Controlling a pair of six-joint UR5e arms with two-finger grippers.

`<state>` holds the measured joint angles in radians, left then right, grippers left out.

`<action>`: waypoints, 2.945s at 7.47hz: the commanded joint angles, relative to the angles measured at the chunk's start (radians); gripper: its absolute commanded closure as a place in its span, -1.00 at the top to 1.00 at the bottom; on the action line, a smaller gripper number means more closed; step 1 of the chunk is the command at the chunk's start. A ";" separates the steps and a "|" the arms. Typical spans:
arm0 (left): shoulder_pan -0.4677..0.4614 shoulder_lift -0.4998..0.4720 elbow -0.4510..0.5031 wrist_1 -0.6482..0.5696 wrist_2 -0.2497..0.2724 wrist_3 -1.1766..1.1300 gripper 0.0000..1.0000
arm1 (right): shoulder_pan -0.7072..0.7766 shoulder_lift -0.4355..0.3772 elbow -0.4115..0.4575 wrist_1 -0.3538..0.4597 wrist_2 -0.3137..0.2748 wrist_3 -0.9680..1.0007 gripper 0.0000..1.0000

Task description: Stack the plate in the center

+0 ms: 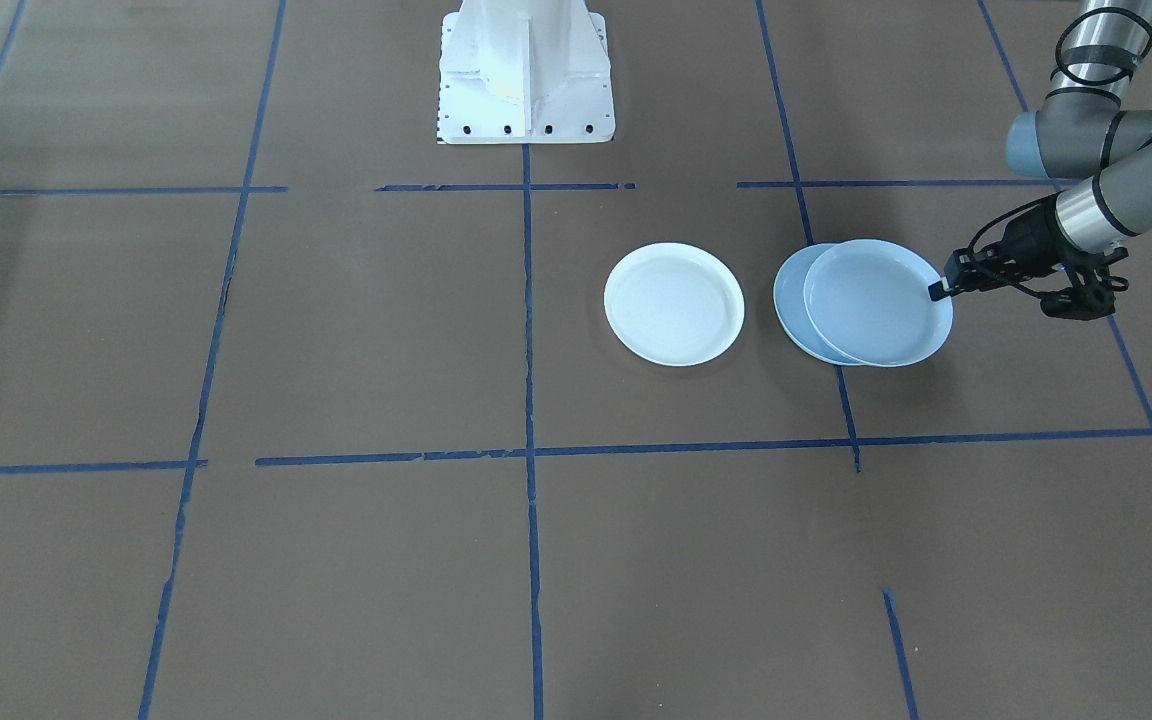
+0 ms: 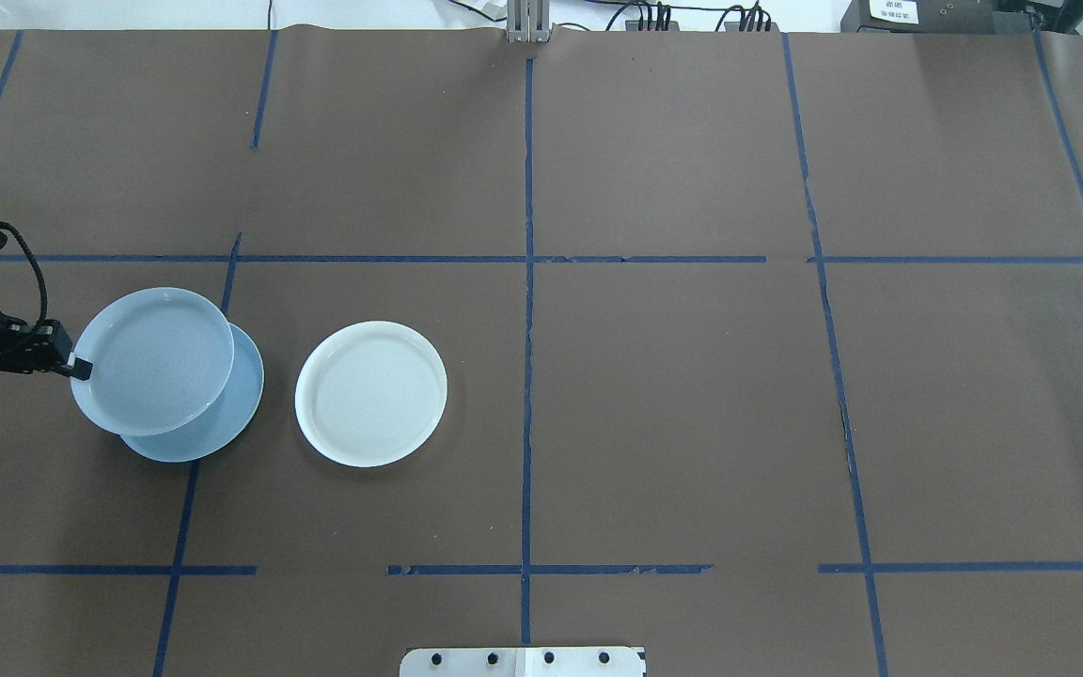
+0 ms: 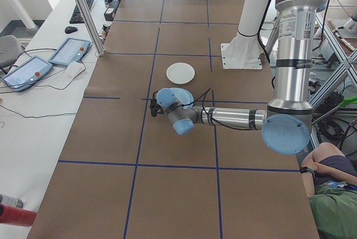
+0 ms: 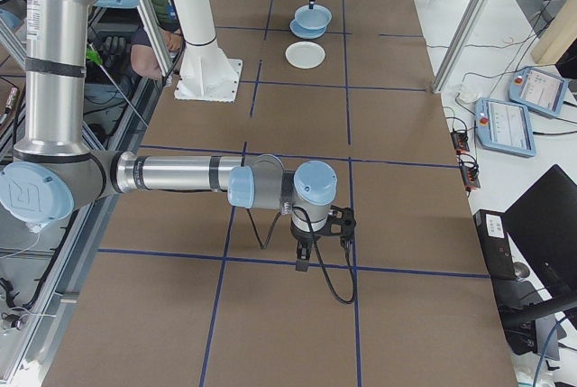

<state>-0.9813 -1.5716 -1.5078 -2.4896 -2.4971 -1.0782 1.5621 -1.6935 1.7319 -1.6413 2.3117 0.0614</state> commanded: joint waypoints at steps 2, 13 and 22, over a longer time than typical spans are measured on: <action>0.032 -0.011 0.000 -0.003 0.000 -0.022 -1.00 | -0.001 0.000 0.000 0.000 0.000 0.000 1.00; 0.205 -0.079 -0.187 0.044 0.306 -0.407 0.98 | -0.001 0.000 0.000 0.000 0.000 0.000 1.00; 0.467 -0.212 -0.290 0.383 0.477 -0.599 0.14 | -0.001 0.000 0.000 0.000 0.000 0.000 1.00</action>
<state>-0.5161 -1.7776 -1.8035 -2.1050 -2.0177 -1.6781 1.5616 -1.6935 1.7319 -1.6414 2.3117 0.0614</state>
